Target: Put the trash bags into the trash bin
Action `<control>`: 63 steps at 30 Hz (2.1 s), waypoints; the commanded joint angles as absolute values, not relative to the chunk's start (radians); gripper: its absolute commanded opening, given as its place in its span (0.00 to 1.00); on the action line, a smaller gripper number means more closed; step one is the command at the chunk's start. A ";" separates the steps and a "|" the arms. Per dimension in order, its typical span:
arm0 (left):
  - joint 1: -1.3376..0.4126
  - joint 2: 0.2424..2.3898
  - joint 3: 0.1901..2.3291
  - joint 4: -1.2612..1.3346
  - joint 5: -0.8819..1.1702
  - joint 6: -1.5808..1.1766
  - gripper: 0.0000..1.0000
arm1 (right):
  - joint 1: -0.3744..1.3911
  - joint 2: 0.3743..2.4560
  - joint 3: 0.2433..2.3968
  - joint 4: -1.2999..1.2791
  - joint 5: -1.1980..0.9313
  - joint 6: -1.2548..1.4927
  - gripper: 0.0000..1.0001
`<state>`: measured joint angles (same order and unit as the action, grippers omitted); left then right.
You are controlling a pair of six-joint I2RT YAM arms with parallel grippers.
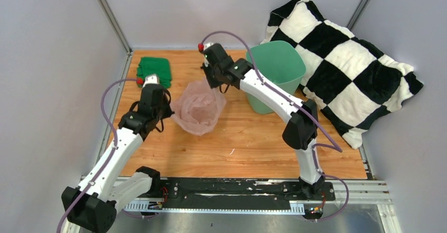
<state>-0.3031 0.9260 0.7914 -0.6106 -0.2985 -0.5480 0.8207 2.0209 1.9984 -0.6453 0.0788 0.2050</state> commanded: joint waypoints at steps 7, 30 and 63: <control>-0.381 1.180 1.729 -0.486 -0.086 -0.420 0.00 | 0.844 1.721 2.350 -0.364 0.055 0.124 0.00; -0.367 0.870 1.171 -0.676 -0.312 -0.454 0.00 | 0.945 1.672 1.907 -0.538 0.210 0.166 0.00; -0.359 0.733 0.845 -0.843 -0.360 -0.845 0.82 | 0.957 1.421 1.502 -0.335 0.163 0.152 0.00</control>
